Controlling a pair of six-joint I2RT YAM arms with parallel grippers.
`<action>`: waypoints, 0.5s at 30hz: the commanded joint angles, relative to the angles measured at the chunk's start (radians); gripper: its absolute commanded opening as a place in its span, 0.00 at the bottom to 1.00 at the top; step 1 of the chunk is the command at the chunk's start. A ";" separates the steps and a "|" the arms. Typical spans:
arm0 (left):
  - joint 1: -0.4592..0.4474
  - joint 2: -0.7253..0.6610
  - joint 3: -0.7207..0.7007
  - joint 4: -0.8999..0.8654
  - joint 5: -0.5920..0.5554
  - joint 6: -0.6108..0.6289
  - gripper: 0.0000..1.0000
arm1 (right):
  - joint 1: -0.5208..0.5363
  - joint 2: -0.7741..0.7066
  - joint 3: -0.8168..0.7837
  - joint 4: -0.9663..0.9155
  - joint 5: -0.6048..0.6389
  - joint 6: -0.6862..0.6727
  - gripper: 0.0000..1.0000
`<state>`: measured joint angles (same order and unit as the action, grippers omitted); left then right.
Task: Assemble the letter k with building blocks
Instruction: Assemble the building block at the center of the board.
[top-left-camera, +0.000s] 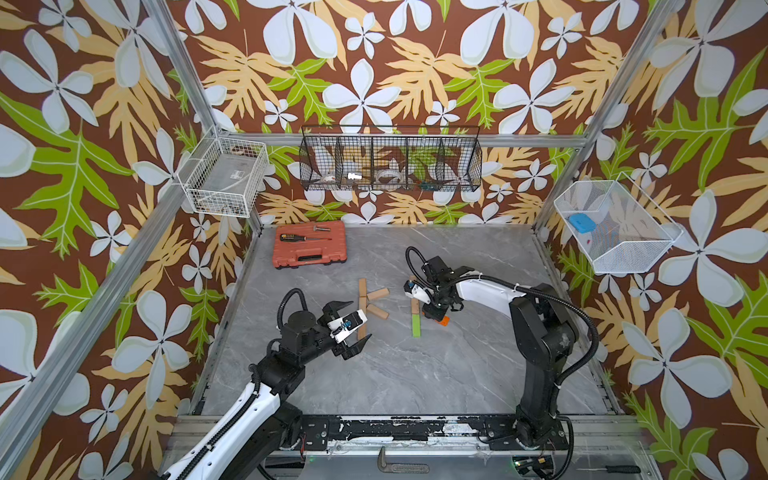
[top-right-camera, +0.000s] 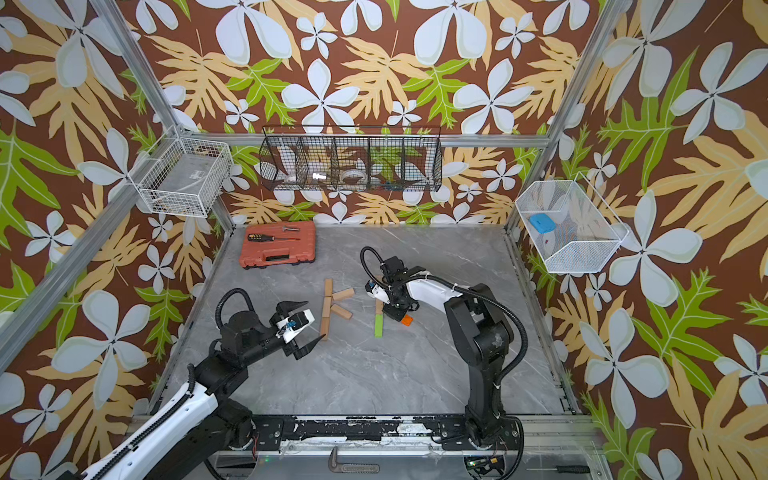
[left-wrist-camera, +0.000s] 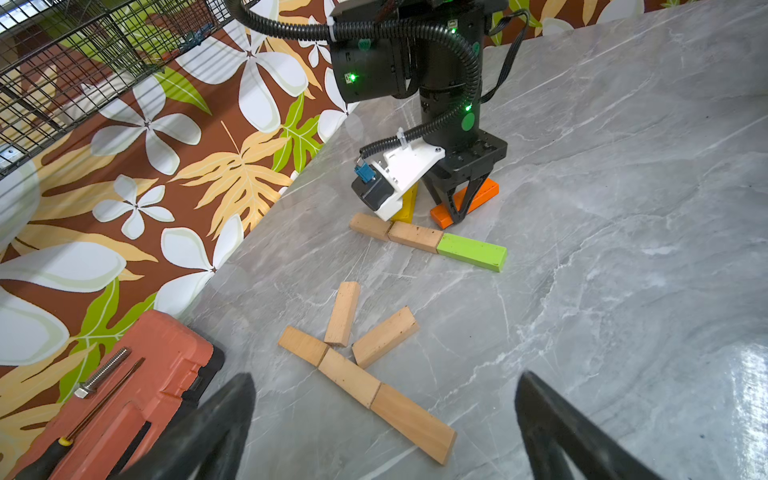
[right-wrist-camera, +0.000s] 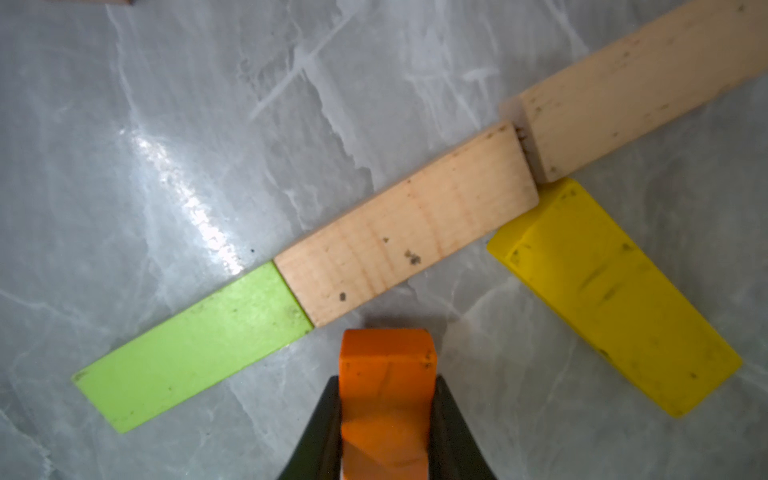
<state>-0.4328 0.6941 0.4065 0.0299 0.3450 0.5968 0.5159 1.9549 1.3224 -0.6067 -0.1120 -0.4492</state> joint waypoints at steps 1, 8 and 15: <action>0.002 -0.003 0.001 0.013 0.009 0.005 0.99 | 0.003 0.011 0.004 -0.018 -0.013 0.016 0.20; 0.002 -0.005 0.000 0.013 0.009 0.005 0.99 | 0.008 0.019 0.012 -0.010 0.006 0.024 0.22; 0.002 -0.005 0.000 0.013 0.008 0.006 0.99 | 0.008 0.038 0.040 -0.004 0.022 0.033 0.22</action>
<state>-0.4328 0.6907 0.4065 0.0296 0.3454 0.5995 0.5224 1.9854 1.3537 -0.6170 -0.0971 -0.4267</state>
